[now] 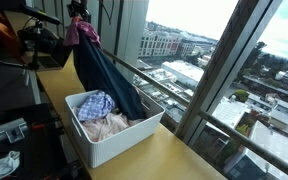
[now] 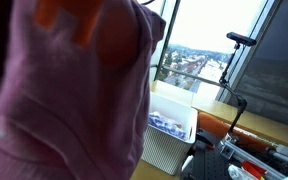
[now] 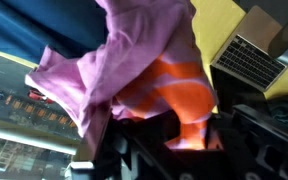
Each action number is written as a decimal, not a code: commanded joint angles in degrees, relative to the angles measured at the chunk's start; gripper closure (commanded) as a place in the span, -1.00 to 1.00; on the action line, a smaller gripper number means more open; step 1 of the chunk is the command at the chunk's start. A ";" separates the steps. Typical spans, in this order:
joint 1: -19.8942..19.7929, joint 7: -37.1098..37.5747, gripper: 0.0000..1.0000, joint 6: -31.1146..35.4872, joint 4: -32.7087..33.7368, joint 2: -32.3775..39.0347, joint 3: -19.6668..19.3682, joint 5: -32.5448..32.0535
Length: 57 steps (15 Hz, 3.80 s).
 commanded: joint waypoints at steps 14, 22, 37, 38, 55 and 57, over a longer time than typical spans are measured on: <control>2.69 -0.93 1.00 -2.84 15.37 22.91 -0.55 2.89; -1.21 -1.82 -0.36 -1.87 10.63 20.82 -0.28 2.12; -15.10 -12.34 -1.00 2.86 -15.75 8.93 -12.69 -7.84; -15.42 -12.17 -1.00 3.41 -16.99 9.04 -13.29 -9.14; -18.95 -12.88 -1.00 17.17 -26.90 18.63 -15.32 -12.04; -19.19 -12.89 -1.00 18.82 -26.71 20.65 -15.35 -11.95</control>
